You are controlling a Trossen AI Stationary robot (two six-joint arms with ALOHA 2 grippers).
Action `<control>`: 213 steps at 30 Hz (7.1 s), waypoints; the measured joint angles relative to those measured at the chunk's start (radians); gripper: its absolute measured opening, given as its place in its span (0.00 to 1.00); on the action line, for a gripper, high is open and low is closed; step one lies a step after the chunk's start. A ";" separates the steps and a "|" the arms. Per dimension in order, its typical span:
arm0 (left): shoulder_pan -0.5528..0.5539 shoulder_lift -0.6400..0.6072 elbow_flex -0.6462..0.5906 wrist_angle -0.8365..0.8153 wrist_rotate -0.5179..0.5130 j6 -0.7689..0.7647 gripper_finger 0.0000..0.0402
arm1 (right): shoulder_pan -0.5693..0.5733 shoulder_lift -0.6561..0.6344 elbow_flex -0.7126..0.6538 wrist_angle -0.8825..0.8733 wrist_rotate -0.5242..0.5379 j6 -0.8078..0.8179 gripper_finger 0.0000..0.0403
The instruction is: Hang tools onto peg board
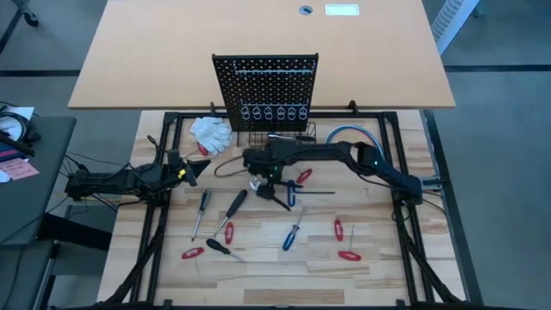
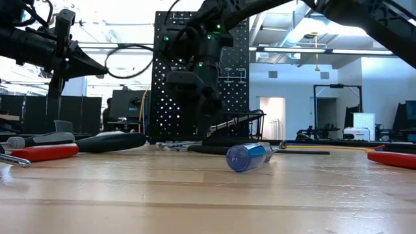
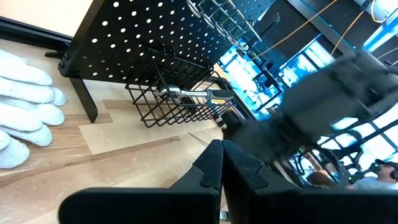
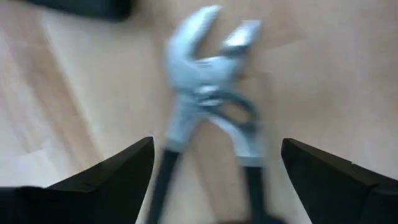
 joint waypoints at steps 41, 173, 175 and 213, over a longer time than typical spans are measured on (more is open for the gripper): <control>0.000 0.000 0.000 0.000 0.000 0.026 0.00 | 0.071 -0.002 -0.141 0.038 0.089 -0.034 0.41; 0.001 0.000 0.000 0.000 -0.001 0.036 0.00 | -0.077 -0.200 -0.207 0.343 0.674 -0.918 0.15; 0.001 0.000 0.000 0.000 -0.001 0.036 0.00 | -0.079 -0.190 -0.207 0.342 0.674 -0.913 0.16; 0.001 0.000 0.001 0.001 0.000 0.037 0.00 | -0.107 -0.225 -0.160 0.303 0.596 -0.625 0.61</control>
